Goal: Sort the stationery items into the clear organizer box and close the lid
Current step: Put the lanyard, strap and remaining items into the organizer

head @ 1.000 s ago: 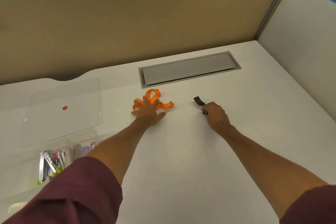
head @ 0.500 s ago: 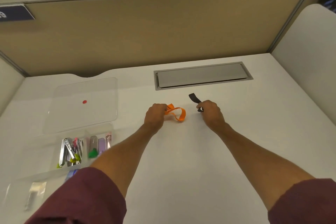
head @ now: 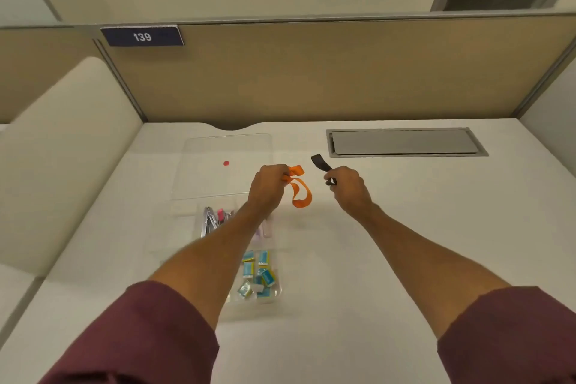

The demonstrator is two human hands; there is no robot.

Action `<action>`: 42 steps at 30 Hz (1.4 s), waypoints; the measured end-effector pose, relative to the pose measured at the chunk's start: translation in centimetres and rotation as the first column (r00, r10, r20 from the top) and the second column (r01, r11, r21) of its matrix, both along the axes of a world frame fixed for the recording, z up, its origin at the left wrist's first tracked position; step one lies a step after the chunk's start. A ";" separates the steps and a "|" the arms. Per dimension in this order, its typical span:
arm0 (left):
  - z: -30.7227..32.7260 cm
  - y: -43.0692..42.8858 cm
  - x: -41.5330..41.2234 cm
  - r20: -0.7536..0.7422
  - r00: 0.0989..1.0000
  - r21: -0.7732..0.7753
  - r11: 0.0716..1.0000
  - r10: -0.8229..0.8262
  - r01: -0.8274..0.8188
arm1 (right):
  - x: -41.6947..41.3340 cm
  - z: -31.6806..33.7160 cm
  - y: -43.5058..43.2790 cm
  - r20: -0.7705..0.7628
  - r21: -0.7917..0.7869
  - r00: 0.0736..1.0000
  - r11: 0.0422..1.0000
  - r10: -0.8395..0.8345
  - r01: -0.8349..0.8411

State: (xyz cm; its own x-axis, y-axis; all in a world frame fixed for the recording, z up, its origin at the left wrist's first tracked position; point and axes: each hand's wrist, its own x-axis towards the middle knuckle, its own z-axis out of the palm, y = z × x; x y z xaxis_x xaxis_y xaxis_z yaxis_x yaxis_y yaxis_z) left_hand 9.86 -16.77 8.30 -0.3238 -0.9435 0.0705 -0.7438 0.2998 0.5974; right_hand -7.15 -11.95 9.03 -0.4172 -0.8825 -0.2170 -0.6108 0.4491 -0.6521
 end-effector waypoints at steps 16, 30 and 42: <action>0.1 0.2 24.3 0.117 0.981 -0.011 0.988 0.153 -0.152 | 19.4 1.6 -1.6 -0.179 -0.077 0.960 0.970 0.214 -0.230; -5.1 -0.8 25.1 0.303 0.943 0.337 0.941 -0.136 0.027 | 24.8 -0.4 -2.1 -0.176 -0.091 0.944 0.950 0.280 -0.299; -3.7 -1.3 29.3 -0.008 0.999 0.086 0.996 0.037 -0.036 | 32.3 -1.4 -3.1 -0.057 -0.164 0.936 0.921 0.348 -0.353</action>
